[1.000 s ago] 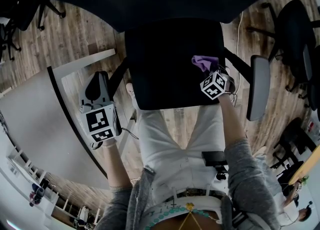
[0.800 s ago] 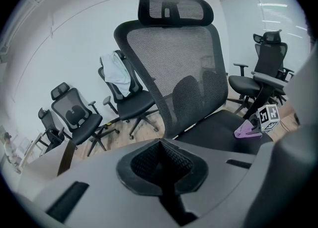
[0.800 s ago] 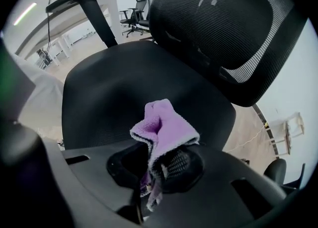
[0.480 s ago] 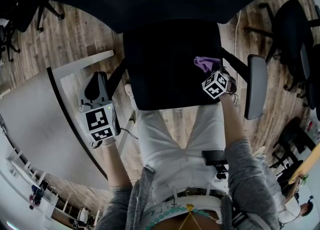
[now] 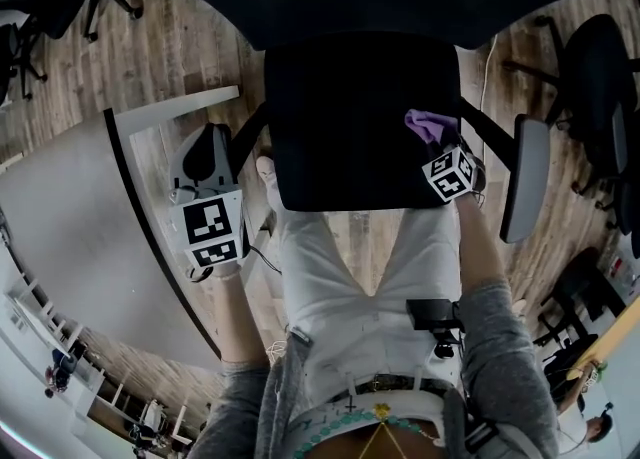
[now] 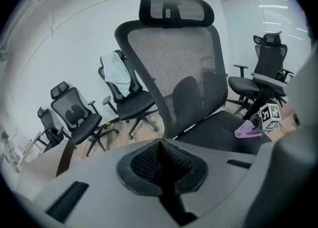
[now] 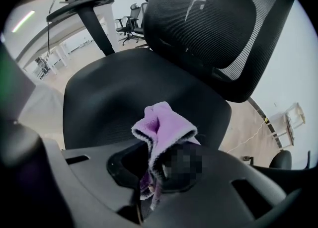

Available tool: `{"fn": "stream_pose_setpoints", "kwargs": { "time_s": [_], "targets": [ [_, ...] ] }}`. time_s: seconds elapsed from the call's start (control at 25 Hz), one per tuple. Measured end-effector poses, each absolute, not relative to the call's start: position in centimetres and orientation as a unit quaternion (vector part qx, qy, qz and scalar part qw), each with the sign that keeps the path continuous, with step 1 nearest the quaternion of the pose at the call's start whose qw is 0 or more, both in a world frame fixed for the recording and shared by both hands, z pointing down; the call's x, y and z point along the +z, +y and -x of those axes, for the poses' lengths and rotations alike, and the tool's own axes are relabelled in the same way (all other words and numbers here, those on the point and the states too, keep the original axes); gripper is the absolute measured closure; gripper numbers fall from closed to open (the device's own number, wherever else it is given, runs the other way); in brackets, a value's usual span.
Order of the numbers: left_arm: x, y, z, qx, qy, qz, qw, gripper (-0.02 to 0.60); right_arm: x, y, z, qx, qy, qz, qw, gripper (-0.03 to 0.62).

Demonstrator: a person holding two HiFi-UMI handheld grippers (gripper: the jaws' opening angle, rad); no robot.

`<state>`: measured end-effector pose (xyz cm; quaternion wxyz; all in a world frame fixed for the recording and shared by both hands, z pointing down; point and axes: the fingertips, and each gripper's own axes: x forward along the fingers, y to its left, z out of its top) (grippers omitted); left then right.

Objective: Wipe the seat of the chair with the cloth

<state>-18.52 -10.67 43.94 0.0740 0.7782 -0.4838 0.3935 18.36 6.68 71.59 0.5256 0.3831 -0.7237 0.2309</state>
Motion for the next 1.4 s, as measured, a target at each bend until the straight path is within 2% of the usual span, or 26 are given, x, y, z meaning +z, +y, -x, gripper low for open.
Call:
{"fn": "stream_pose_setpoints", "kwargs": {
  "time_s": [0.24,0.76,1.08,1.4],
  "targets": [
    [44.0,-10.8,18.7,0.392,-0.484,-0.779,0.074,0.578,69.5,6.1,-14.9,0.223,-0.763,-0.38,0.472,0.546],
    [43.8,-10.6,18.2,0.392,-0.484,-0.779,0.075,0.579,66.4,5.3,4.4,0.201,-0.874,-0.237,0.373,0.546],
    [43.9,-10.8,18.6,0.388,-0.482,-0.782,0.08,0.58,67.4,6.0,13.9,0.177,-0.893,-0.157,0.383,0.546],
    [43.8,-10.9,18.6,0.385,-0.479,-0.785,0.082,0.579,70.7,6.1,15.2,0.181,-0.872,-0.145,0.432,0.546]
  ]
}}
